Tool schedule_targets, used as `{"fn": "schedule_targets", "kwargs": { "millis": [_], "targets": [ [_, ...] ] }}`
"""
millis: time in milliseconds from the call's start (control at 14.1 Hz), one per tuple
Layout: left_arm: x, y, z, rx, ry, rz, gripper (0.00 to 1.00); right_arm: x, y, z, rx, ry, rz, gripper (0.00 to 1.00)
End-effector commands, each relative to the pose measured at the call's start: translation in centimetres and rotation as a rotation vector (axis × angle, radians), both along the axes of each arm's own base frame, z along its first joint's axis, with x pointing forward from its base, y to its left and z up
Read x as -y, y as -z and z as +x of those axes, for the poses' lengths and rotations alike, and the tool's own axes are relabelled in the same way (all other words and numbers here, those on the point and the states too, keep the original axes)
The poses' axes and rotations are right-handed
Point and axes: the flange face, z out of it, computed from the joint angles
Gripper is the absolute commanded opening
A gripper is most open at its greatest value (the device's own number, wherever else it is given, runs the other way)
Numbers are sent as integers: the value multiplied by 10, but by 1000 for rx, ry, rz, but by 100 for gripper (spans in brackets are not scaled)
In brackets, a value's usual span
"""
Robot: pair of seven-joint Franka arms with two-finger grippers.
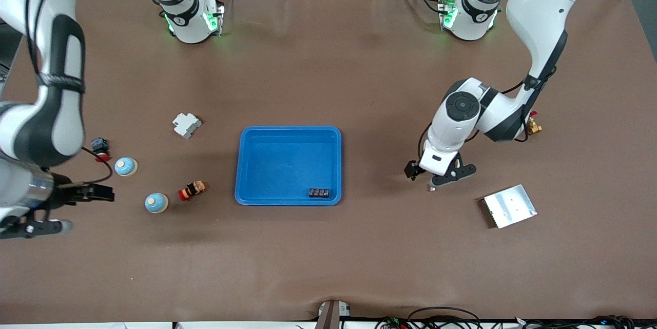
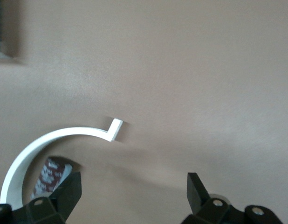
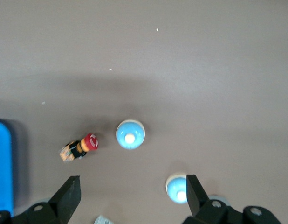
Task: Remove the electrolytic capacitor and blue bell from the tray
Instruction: 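Return the right arm to rest while the left gripper reaches the second capacitor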
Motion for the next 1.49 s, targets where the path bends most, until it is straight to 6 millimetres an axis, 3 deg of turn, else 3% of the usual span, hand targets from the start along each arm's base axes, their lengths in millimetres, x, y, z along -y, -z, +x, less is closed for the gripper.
{"fn": "schedule_targets", "kwargs": {
  "millis": [0, 142, 213, 355, 569, 782, 924, 1279, 1422],
  "targets": [
    [37, -26, 15, -66, -144, -52, 100, 0, -57, -27, 4, 2, 41, 100],
    [57, -38, 25, -78, -309, -107, 100, -14, -104, -49, 11, -42, 38, 100],
    [62, -42, 34, -70, -427, -139, 100, -12, -125, -63, 8, -27, 39, 100],
    [83, -51, 45, -57, -571, -197, 100, -25, -155, -83, 8, 17, 19, 100],
    [110, -55, 55, -60, -754, -259, 100, -24, -166, -111, -12, 63, -48, 100],
    [127, -59, 67, -74, -904, -290, 100, 1, -165, -109, 38, 97, -23, 100],
    [141, -56, 70, -63, -960, -285, 100, -3, -170, -122, 104, 89, -20, 100],
    [168, -42, 66, -64, -986, -206, 100, -1, -182, -126, 137, 92, -36, 100],
    [177, -40, 60, -76, -984, -210, 100, -5, -202, -134, 82, 93, -34, 100]
  ]
}}
